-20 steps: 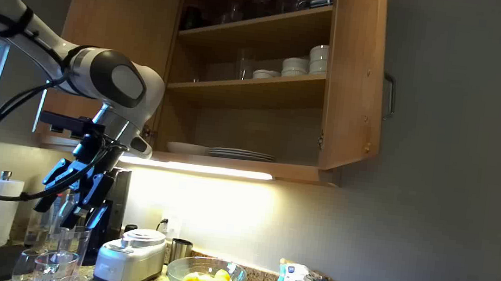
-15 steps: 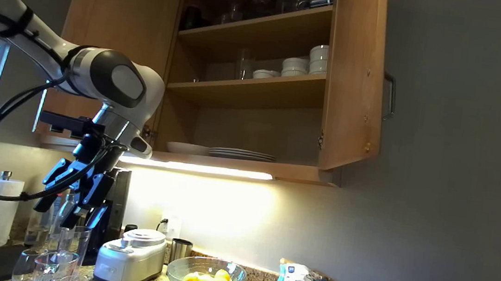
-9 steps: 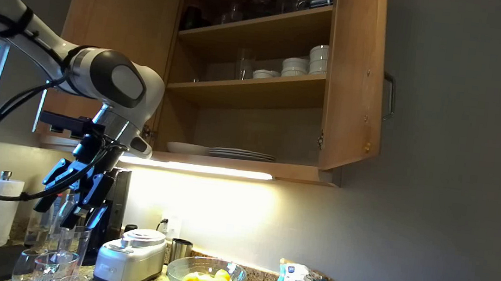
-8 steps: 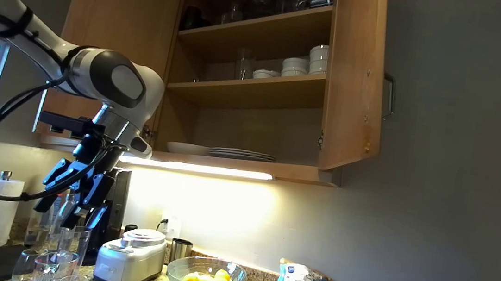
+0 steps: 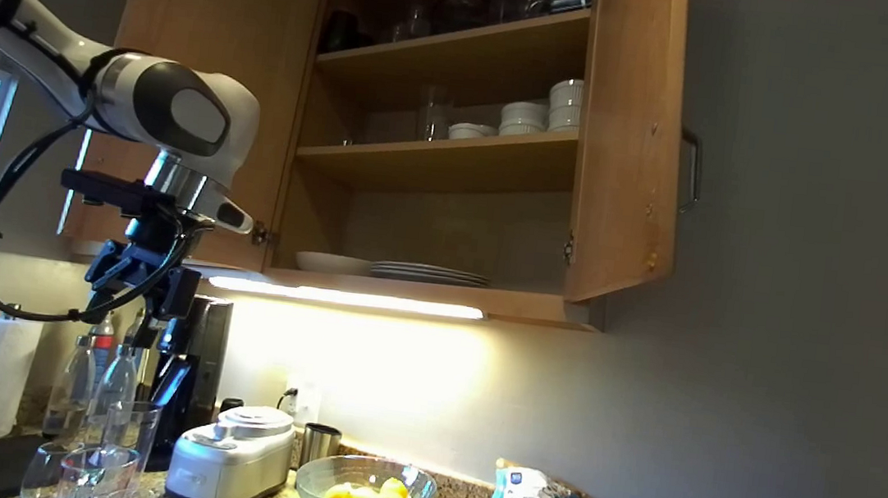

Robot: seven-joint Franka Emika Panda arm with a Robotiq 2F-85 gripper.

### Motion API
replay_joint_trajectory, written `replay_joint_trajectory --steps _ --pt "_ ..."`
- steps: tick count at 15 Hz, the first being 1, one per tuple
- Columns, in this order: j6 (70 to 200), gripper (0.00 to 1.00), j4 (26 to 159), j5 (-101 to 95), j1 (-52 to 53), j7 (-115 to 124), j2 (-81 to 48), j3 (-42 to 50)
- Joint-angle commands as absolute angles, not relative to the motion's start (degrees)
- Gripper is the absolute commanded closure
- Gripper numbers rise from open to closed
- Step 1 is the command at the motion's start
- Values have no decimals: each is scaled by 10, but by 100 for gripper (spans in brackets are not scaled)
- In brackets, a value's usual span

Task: Close the doors of the cupboard

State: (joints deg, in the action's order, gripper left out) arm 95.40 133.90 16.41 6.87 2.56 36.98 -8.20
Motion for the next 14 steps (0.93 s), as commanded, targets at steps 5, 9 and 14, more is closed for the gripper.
replay_joint_trajectory --steps 5,9,14 --pt "1092 0 1274 204 137 19 344 -154" --pt "1203 0 1271 209 168 23 336 -180" --pt "1230 0 1256 250 207 25 326 -170"
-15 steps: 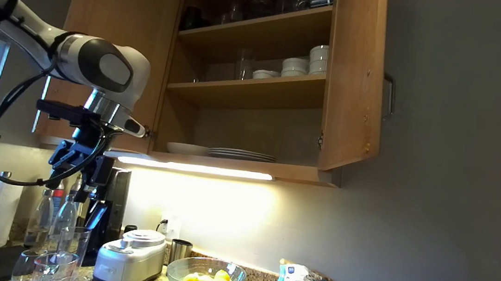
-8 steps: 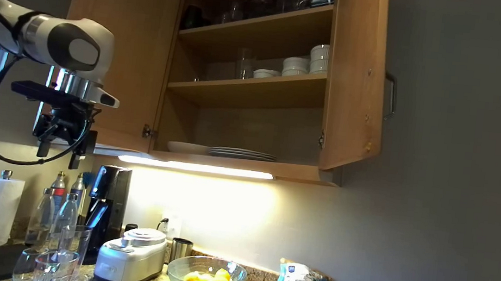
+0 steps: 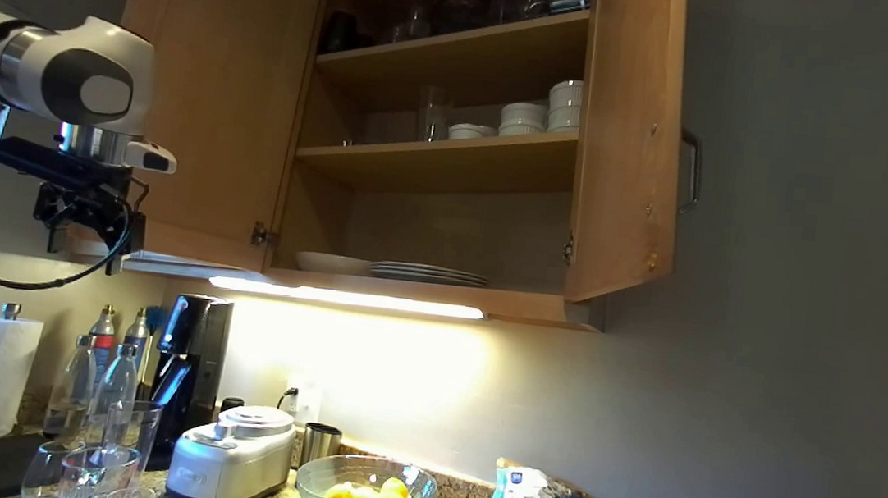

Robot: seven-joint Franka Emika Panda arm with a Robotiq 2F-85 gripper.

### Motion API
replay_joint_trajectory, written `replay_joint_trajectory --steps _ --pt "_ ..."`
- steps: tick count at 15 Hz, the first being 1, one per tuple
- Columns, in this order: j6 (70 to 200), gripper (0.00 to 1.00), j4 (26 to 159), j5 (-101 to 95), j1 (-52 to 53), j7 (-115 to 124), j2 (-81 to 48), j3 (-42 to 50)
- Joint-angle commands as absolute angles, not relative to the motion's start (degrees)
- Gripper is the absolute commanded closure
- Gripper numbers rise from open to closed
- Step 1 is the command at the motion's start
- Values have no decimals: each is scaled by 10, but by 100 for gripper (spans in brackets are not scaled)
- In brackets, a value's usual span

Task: Close the doors of the cupboard

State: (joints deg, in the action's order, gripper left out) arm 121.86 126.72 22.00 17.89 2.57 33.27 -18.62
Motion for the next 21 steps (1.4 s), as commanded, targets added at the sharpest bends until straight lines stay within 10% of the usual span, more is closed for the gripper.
replay_joint_trajectory --steps 1,21 --pt "1229 0 1253 261 212 27 326 -169" --pt "1472 0 1246 199 209 114 313 -242"
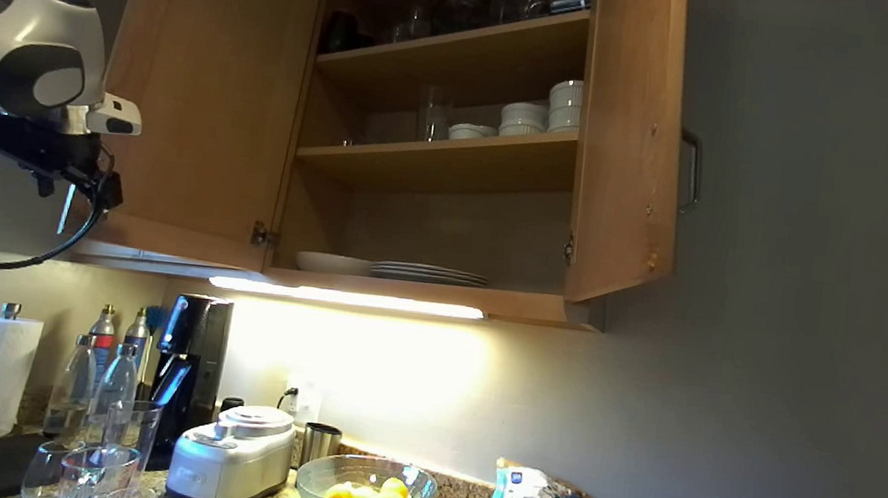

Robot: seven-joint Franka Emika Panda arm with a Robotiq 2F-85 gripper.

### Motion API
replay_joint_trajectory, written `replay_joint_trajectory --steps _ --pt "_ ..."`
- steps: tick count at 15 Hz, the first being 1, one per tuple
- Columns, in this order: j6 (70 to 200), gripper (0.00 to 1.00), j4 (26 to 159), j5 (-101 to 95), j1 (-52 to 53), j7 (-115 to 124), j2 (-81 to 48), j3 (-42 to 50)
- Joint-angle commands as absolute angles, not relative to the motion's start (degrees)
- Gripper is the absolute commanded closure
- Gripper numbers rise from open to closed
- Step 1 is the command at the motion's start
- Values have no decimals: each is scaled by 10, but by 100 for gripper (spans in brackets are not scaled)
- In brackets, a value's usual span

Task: Close the doors of the cupboard

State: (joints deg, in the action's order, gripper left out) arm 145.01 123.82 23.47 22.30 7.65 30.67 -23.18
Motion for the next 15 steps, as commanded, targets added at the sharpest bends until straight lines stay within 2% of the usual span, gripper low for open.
replay_joint_trajectory --steps 1,15 --pt "1473 0 1245 187 206 121 313 -244" --pt "1454 0 1236 169 216 147 303 -237"
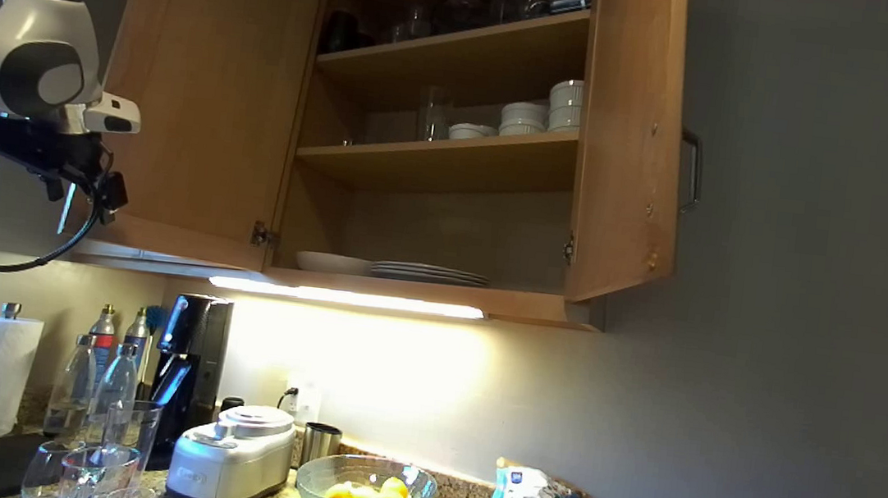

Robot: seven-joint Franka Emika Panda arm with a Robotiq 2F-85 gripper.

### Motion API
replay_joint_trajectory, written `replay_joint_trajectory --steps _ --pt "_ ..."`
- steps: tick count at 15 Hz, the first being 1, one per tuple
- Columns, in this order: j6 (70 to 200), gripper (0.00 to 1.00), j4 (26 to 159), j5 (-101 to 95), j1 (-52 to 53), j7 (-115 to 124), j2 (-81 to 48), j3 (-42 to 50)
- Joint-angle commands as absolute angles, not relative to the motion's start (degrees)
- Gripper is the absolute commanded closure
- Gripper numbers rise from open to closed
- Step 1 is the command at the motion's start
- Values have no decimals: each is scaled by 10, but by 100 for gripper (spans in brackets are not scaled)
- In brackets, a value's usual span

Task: Close the doors of the cupboard

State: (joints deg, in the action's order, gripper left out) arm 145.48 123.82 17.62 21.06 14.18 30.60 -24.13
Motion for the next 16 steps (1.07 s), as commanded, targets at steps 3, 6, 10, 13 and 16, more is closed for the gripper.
replay_joint_trajectory --steps 3,6,10,13,16 --pt "1454 0 1236 169 216 147 303 -237" --pt "1454 0 1236 169 216 147 303 -237" --pt "1461 0 1230 164 214 163 317 -248" --pt "1464 0 1213 142 202 179 316 -272" --pt "1476 0 1187 70 155 215 297 -316"
